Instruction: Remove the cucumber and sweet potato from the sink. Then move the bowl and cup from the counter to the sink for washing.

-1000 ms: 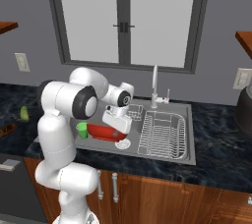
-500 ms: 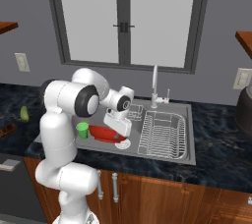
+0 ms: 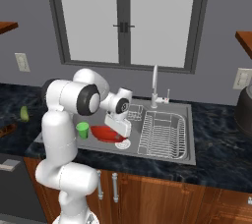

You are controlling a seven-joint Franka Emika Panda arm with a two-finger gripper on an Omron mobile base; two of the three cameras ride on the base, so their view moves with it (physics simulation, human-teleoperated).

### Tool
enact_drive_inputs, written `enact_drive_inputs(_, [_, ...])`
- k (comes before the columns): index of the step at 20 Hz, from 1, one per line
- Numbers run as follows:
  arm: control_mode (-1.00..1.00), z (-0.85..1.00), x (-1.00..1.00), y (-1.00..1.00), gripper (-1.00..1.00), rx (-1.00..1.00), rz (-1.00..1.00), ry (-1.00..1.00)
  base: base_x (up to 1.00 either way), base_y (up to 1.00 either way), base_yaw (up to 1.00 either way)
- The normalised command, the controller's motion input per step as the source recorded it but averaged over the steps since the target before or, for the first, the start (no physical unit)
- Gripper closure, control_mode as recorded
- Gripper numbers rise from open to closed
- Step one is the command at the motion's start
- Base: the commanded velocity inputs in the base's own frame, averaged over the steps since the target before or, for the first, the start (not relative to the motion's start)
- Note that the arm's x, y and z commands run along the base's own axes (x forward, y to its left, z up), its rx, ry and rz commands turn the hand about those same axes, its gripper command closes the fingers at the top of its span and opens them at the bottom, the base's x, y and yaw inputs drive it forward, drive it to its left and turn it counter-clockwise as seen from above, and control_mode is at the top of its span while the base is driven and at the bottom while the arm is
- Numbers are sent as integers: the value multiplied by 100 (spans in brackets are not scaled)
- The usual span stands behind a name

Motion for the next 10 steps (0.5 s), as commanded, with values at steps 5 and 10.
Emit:
enact_drive_inputs(5, [-100,-16,5,0,100,-4,-1,-14,0,0,0])
enact_drive_inputs(10, [-100,-14,9,0,100,-3,-1,-10,0,0,0])
